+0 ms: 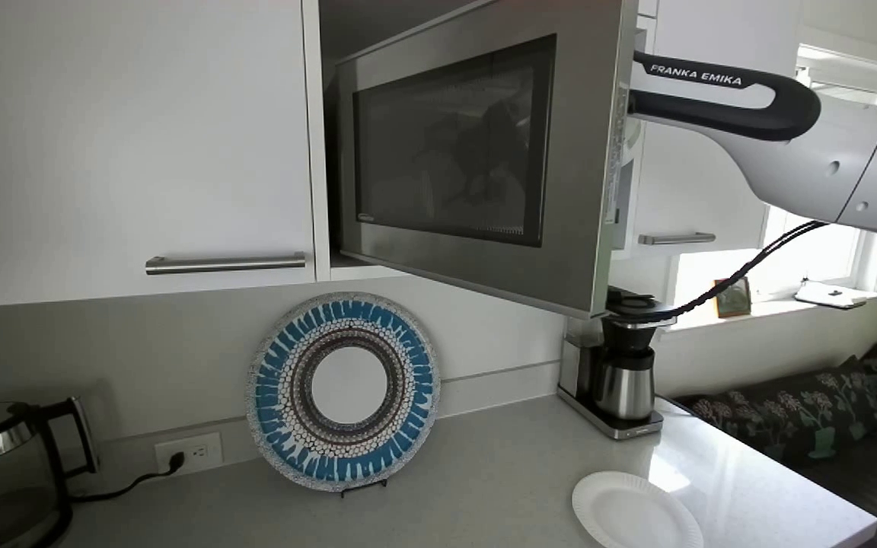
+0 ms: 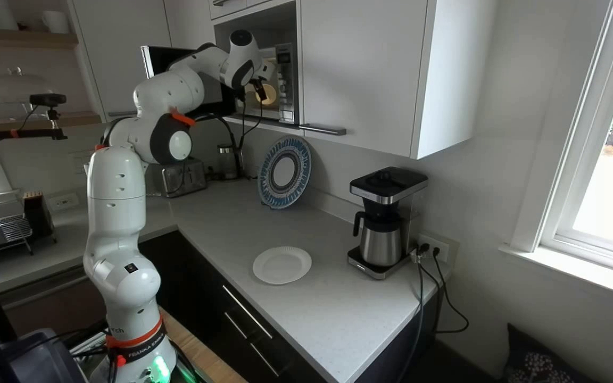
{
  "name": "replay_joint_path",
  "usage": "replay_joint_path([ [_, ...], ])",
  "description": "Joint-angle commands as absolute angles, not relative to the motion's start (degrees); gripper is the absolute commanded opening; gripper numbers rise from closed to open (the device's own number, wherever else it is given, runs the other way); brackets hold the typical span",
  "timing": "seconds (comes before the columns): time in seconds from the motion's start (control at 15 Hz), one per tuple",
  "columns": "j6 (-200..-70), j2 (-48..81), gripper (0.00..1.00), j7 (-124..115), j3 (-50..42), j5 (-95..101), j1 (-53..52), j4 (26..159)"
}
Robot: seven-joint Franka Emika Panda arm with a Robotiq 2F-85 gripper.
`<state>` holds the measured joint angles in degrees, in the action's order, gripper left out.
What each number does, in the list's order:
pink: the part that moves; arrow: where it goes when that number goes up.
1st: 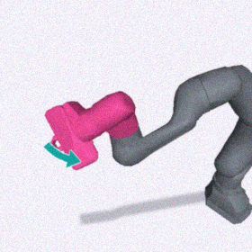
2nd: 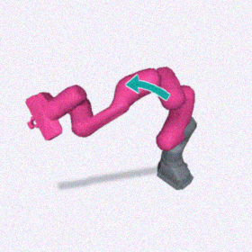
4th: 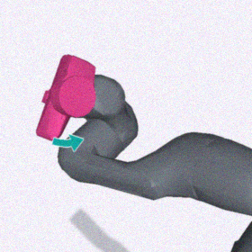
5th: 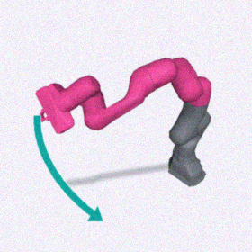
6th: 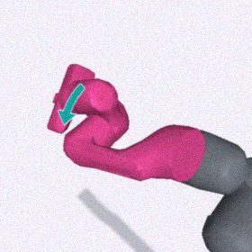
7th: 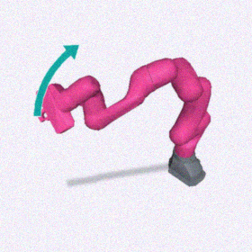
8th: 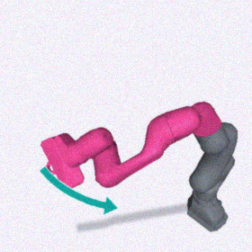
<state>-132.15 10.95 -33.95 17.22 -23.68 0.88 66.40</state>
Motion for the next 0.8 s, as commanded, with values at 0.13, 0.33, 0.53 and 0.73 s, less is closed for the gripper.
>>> replay_joint_path([
  [0.13, -134.54, 11.59, 1.00, -32.47, 17.92, -24.62, 0.75, 66.44],
  [0.33, -135.25, 12.24, 1.00, -29.60, 18.31, -24.87, 0.80, 66.39],
  [0.53, -135.71, 13.32, 1.00, -22.50, 19.32, -26.82, 1.11, 65.94],
  [0.73, -138.10, 14.36, 1.00, -15.67, 20.36, -29.58, 1.30, 65.72],
])
